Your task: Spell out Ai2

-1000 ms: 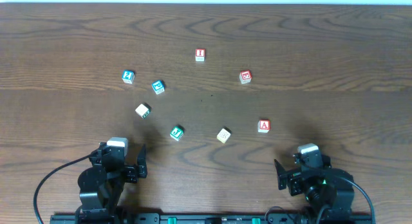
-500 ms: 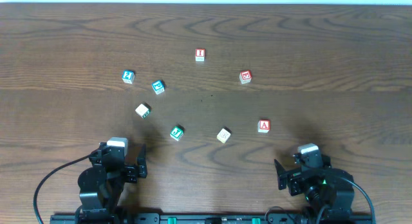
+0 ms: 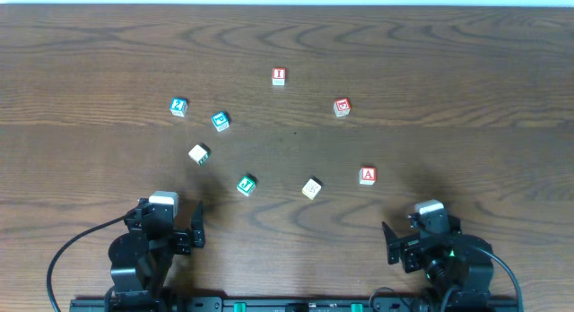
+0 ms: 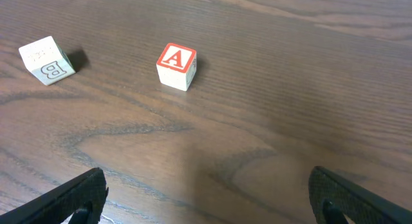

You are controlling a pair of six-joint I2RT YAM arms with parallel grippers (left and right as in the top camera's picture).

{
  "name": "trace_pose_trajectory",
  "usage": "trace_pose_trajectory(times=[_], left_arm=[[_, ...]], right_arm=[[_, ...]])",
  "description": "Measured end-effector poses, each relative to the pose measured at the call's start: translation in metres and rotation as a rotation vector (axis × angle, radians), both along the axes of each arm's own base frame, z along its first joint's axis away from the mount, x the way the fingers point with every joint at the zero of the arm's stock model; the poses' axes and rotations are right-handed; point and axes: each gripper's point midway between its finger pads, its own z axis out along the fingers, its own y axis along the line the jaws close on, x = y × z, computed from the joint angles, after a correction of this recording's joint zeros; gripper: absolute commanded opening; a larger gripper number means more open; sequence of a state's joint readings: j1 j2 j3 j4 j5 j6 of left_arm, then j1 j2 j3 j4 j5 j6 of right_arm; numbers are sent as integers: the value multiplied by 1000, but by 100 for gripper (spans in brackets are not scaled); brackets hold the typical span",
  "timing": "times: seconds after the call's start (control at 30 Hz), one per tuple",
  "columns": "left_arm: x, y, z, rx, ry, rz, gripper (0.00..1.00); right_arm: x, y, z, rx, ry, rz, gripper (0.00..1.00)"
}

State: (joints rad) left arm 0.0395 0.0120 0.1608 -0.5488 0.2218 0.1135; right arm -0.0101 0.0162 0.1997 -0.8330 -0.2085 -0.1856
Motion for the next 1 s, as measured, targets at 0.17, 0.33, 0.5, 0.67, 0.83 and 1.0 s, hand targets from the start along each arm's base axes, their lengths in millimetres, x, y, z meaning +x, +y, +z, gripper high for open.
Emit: trace_pose_trajectory(times=[0.17,0.33,0.5,0.67,0.83,1.0], left_arm=[[0,0,0,0,0,0,95],[0,0,0,0,0,0,96],[0,0,0,0,0,0,96],[0,0,0,0,0,0,96],[0,0,0,0,0,0,95],[0,0,0,0,0,0,96]], right_arm=[[0,0,0,0,0,0,99],[0,0,0,0,0,0,99],[0,0,0,0,0,0,99],[9,-1,11,-9,-64,-3,99],[32,11,58,69,-271,36,99],[27,46,89,386,-295,130,99]])
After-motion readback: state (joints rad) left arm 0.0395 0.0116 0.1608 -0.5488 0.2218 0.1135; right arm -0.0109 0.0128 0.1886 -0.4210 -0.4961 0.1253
